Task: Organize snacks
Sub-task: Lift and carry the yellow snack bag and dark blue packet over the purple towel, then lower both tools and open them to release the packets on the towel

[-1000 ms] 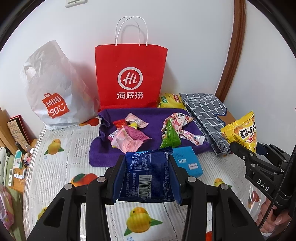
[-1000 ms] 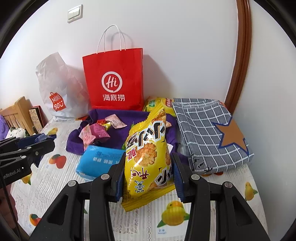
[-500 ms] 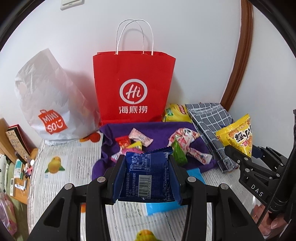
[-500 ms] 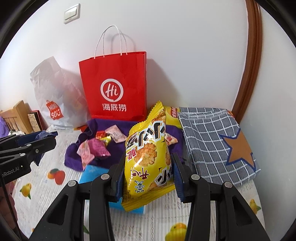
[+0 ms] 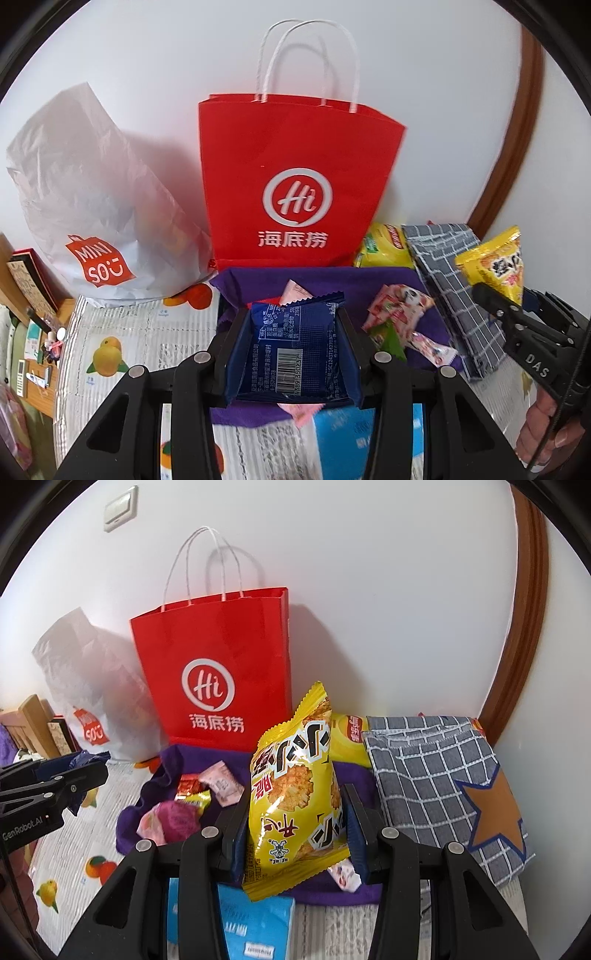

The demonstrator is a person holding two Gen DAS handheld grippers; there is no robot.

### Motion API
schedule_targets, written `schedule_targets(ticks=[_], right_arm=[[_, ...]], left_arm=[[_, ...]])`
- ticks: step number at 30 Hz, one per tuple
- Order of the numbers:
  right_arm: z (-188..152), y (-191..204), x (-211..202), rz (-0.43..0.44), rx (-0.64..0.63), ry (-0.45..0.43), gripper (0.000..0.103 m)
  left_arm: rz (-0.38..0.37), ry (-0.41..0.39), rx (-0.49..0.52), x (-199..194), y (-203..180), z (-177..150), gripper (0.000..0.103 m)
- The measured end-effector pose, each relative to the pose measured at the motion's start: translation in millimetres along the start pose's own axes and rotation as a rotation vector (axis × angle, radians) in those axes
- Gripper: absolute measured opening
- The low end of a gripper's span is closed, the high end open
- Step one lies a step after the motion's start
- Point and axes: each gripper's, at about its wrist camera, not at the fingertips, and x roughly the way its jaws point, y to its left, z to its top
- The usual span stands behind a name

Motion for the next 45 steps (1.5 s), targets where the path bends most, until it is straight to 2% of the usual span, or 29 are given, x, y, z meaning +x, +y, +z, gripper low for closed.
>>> schedule_targets(ticks=[7, 22, 30, 45], right_arm=[[13, -13, 33, 0.009, 0.016, 0.028, 0.044], [-11, -4, 100, 0.048, -0.06, 0.162, 0.044], [-18, 0, 119, 0.053, -0.07, 0.215, 0.044], [-25, 5, 132, 0.035, -0.107, 0.264, 0.045]], left_arm=[[0.006, 0.027, -0.036, 33, 11, 14, 0.042], [0.0, 0.123, -0.035, 93, 16, 2, 0.042], [-0.019, 0.156, -0.035, 105, 16, -2, 0.042], [-0.025, 0.202, 0.012, 118, 3, -9, 0.042]])
